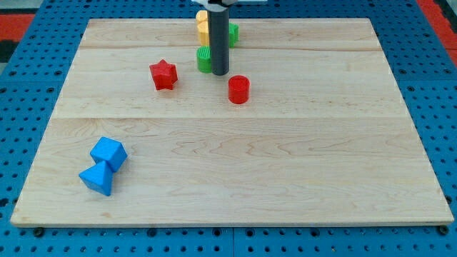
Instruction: Push the green circle closer to the green star
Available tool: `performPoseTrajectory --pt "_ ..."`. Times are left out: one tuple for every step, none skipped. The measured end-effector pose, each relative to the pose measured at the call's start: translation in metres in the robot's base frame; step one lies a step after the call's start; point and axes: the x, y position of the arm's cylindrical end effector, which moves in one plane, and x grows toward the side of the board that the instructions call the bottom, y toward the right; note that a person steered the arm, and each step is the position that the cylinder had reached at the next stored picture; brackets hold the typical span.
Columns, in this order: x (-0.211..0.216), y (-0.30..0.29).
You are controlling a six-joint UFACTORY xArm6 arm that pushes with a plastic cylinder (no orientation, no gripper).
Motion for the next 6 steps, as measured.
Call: performPoseTrajectory --pt "0.018 -0.008" --pt "0.018 -0.047" --pt "0.006 -0.049" --pt "-0.006 -0.049" --pt "-0.01 -0.045" --pt "-0.041 -0.037"
